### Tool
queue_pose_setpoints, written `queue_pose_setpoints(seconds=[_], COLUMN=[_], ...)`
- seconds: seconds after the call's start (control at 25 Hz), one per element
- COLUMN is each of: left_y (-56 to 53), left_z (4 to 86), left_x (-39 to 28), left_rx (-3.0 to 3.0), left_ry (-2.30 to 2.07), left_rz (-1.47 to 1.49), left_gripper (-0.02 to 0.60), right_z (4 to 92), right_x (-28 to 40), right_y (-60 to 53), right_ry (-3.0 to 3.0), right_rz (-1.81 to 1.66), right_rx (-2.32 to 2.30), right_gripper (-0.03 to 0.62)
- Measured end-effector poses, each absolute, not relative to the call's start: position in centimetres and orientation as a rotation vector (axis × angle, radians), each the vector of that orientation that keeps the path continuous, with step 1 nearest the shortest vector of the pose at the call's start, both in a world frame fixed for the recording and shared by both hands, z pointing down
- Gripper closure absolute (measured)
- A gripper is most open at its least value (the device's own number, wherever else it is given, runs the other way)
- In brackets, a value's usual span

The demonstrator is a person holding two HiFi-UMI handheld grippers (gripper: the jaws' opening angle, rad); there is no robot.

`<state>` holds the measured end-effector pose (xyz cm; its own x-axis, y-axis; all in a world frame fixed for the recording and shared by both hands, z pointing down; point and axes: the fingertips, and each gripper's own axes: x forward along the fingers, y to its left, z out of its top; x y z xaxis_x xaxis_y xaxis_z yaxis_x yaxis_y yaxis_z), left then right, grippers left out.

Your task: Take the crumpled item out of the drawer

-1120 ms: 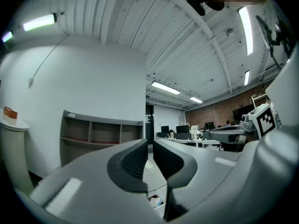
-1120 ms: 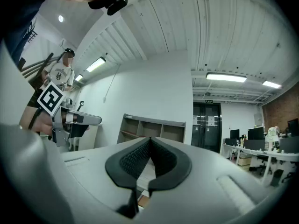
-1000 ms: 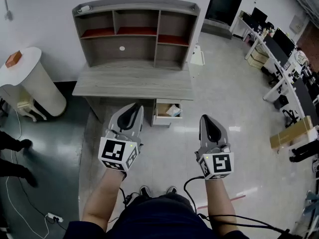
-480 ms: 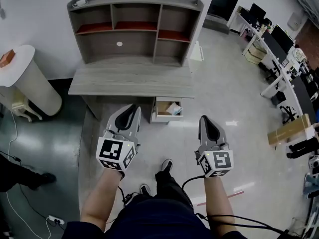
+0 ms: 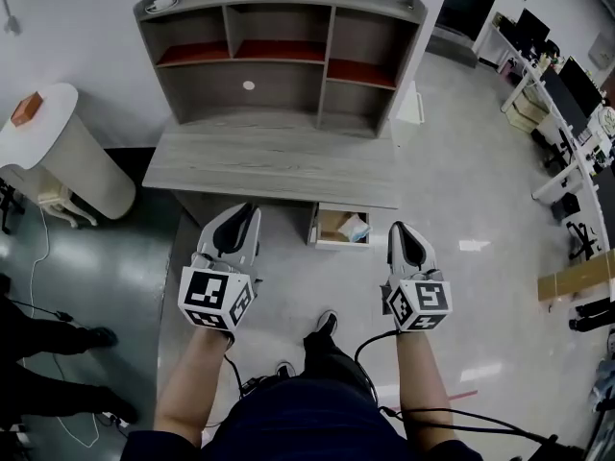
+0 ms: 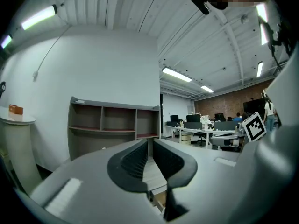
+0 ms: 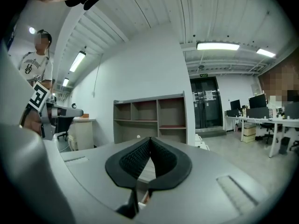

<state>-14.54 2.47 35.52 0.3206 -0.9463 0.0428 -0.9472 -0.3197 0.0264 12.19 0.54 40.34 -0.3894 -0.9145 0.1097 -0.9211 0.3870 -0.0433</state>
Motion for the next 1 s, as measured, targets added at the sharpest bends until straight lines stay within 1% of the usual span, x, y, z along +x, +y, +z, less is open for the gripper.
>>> queue_pose_setpoints(seconds=[0.2, 0.4, 0.6, 0.88, 1.0], left_y=[-2.1, -5.0, -7.7, -10.4, -10.7], left_z=[38.0, 42.7, 45.7, 50.1, 52.4], left_x=[-12.2, -9.7, -7.7, -7.7, -8.4], left_rx=[2.460, 2.377, 2.342, 2.259, 2.210], left_ry=[-1.796, -1.755, -1.734, -1.759, -1.747], left_rz=[0.124, 0.256, 0.356, 0.470, 0.517], left_gripper=[0.545, 0.546, 0.546, 0.546, 0.545], right_z=[43.9, 48.0, 49.9, 53.2, 55.9], right_x=[14.7, 17.9, 21.2, 22.8, 22.4], right_y=[-5.4, -9.7, -13.4, -16.5, -16.7], right_ry=[-2.520, -2.455, -2.428, -2.405, -2.376], right_rz=[0.238, 0.329, 0.393, 0.568, 0.663], right_rx=[1.644, 1.620, 1.651, 1.641, 1.601], right_gripper=[0.588, 0.588, 0.586, 0.585, 0.585])
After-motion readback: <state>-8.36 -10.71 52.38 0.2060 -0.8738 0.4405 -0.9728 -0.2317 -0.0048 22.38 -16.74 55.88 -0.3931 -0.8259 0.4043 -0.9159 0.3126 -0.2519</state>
